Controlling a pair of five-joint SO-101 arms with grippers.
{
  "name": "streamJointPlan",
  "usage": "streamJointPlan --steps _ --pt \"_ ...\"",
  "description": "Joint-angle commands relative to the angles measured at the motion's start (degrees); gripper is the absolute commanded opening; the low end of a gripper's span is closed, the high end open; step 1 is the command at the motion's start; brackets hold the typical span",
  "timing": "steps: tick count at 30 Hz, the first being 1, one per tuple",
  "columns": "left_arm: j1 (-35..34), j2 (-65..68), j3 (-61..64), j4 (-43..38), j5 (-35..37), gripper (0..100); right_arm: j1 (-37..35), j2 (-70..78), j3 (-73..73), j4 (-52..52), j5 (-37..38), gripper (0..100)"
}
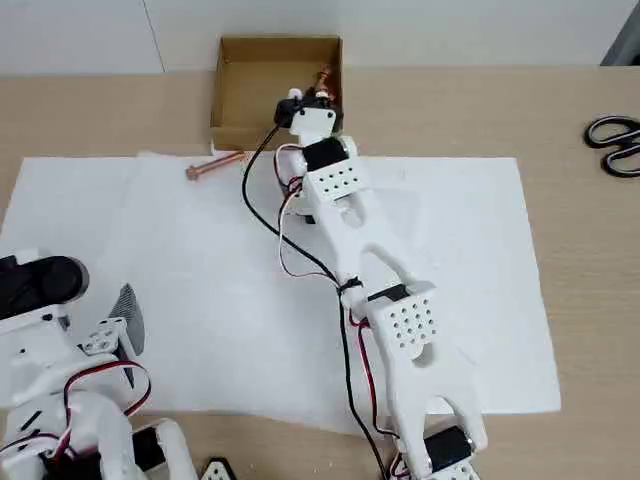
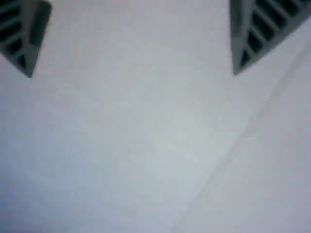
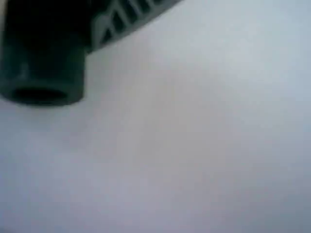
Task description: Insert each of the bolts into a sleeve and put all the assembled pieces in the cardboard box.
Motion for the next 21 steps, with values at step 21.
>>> streamJointPlan --steps 21 --pt "0.18 0.35 -0.66 -1.32 0.26 25 3.12 -12.53 -0.53 9.98 2.73 2.4"
